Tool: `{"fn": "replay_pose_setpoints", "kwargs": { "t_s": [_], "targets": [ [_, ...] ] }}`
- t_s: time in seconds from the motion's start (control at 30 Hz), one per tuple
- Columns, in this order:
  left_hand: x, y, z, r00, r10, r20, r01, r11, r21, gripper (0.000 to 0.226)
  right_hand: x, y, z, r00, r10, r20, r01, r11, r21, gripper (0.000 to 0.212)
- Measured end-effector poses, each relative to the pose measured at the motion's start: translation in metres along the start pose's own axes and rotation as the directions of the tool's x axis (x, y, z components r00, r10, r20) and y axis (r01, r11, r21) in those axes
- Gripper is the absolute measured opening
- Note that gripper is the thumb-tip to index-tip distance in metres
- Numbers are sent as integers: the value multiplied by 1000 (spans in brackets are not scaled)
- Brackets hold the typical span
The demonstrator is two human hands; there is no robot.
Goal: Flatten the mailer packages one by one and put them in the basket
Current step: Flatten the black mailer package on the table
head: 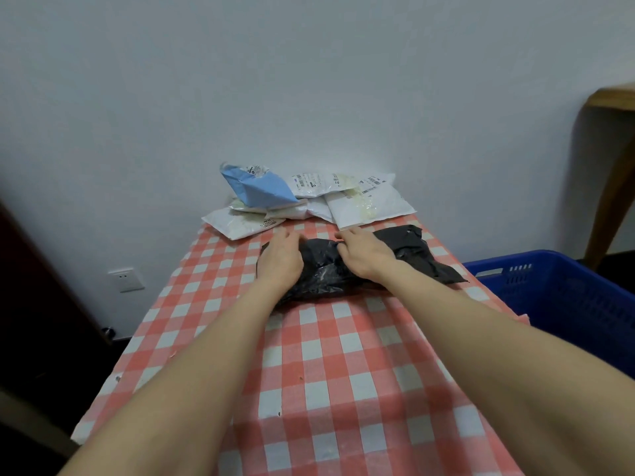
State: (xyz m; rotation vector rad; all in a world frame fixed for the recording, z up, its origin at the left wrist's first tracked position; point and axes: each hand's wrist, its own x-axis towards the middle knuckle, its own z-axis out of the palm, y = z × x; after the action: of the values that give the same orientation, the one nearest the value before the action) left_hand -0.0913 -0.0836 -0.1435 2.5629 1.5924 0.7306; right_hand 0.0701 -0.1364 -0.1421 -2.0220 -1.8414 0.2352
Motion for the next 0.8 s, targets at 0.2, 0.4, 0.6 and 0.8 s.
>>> {"fn": "replay_pose_setpoints", "kwargs": {
  "t_s": [0.2,0.4,0.6,0.8],
  "targets": [
    [7,13,13,994,27,102,-25,1000,-15,43,21,-14,10,998,-34,60,40,995,-94,54],
    [14,15,24,982,-94,165,111,989,-96,39,31,-19,29,982,-33,188,67,982,-177,57],
    [10,-5,42,970,-90,224,116,987,-107,44,27,-10,47,974,-19,226,65,977,-202,56],
    [6,-18,54,943,-65,326,59,998,30,53,25,-4,57,971,16,240,41,972,-230,57]
  ]
}}
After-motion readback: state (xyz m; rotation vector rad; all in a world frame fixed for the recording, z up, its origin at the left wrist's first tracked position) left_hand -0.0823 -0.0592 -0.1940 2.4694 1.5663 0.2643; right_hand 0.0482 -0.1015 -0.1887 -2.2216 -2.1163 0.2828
